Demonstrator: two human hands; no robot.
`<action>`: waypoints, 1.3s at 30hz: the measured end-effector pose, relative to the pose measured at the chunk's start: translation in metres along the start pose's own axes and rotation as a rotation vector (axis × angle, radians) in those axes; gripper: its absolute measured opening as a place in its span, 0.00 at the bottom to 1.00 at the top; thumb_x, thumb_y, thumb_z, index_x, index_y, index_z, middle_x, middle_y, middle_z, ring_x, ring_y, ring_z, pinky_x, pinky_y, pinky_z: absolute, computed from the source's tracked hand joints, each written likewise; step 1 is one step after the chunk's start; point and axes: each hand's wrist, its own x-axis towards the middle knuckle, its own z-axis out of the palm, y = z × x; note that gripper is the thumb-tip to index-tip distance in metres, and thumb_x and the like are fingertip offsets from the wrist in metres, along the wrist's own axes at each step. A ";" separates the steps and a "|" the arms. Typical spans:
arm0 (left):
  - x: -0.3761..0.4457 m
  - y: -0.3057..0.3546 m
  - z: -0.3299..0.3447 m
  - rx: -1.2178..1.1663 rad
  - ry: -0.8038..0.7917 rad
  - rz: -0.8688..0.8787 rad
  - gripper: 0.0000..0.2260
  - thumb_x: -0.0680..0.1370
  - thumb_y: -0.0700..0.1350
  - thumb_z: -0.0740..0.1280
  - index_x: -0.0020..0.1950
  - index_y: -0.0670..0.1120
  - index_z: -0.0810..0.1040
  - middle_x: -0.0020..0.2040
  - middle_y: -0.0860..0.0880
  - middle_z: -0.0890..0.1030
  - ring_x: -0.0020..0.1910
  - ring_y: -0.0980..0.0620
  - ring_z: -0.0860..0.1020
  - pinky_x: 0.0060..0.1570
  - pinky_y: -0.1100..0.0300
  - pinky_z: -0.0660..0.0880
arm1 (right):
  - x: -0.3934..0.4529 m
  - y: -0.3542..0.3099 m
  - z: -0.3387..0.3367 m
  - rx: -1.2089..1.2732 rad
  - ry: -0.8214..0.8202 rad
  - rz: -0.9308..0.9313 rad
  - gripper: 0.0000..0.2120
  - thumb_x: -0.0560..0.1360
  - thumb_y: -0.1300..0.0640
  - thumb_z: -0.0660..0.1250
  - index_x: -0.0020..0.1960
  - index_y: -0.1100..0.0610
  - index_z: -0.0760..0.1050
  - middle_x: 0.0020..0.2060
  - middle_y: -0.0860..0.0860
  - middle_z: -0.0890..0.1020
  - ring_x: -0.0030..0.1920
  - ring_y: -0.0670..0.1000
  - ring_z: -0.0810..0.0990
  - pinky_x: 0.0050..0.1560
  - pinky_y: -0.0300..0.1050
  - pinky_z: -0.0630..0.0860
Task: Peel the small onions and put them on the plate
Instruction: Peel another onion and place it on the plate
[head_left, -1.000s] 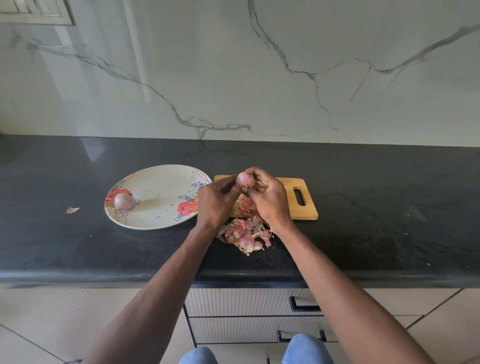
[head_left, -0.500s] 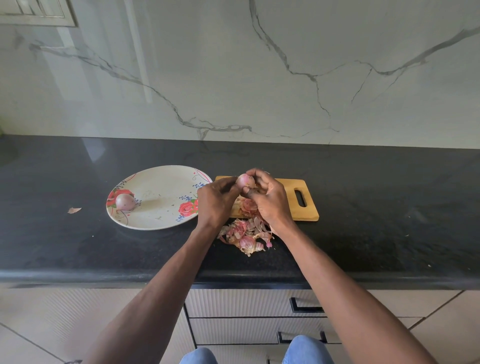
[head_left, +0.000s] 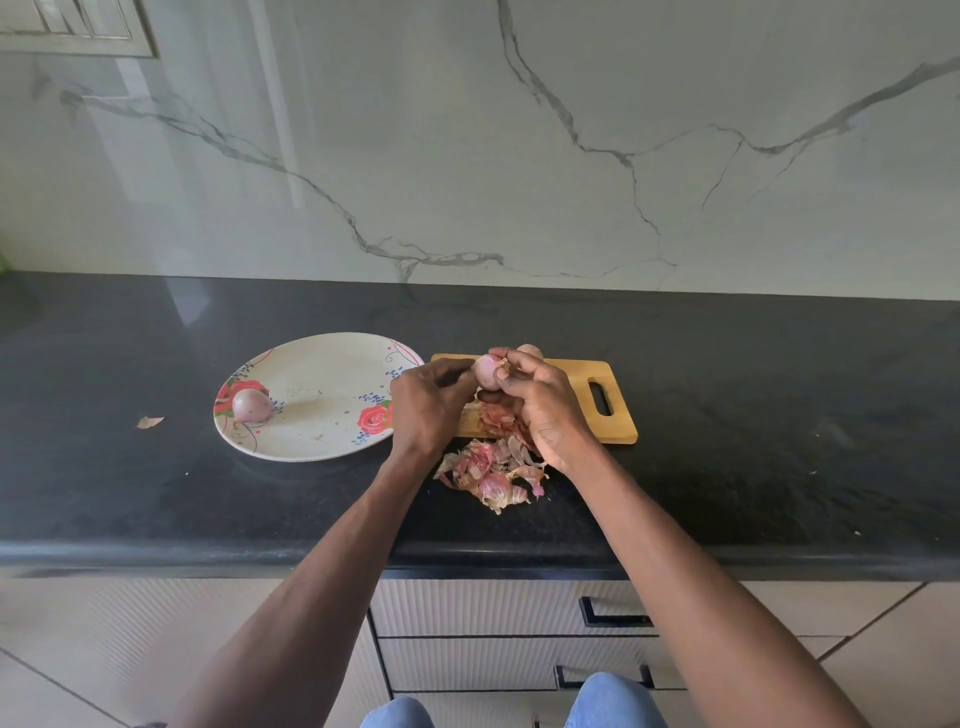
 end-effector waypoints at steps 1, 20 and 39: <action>0.000 0.000 0.000 0.000 0.005 0.000 0.07 0.77 0.41 0.72 0.53 0.44 0.87 0.43 0.49 0.87 0.40 0.53 0.84 0.47 0.49 0.83 | 0.000 -0.001 0.000 0.021 -0.006 0.012 0.12 0.78 0.68 0.67 0.58 0.57 0.82 0.51 0.56 0.85 0.48 0.56 0.85 0.60 0.57 0.80; 0.008 -0.001 0.002 0.188 0.098 -0.076 0.11 0.78 0.39 0.67 0.58 0.40 0.85 0.44 0.44 0.86 0.41 0.48 0.84 0.48 0.50 0.82 | -0.009 -0.018 -0.004 0.338 -0.167 0.108 0.12 0.82 0.68 0.57 0.61 0.66 0.76 0.50 0.60 0.82 0.46 0.57 0.84 0.44 0.43 0.82; -0.001 0.000 0.002 0.115 -0.077 0.239 0.16 0.78 0.41 0.72 0.65 0.41 0.81 0.61 0.44 0.83 0.58 0.51 0.83 0.57 0.61 0.80 | -0.003 -0.013 -0.003 0.259 -0.004 0.076 0.07 0.78 0.66 0.66 0.54 0.63 0.80 0.49 0.61 0.80 0.46 0.55 0.82 0.48 0.44 0.81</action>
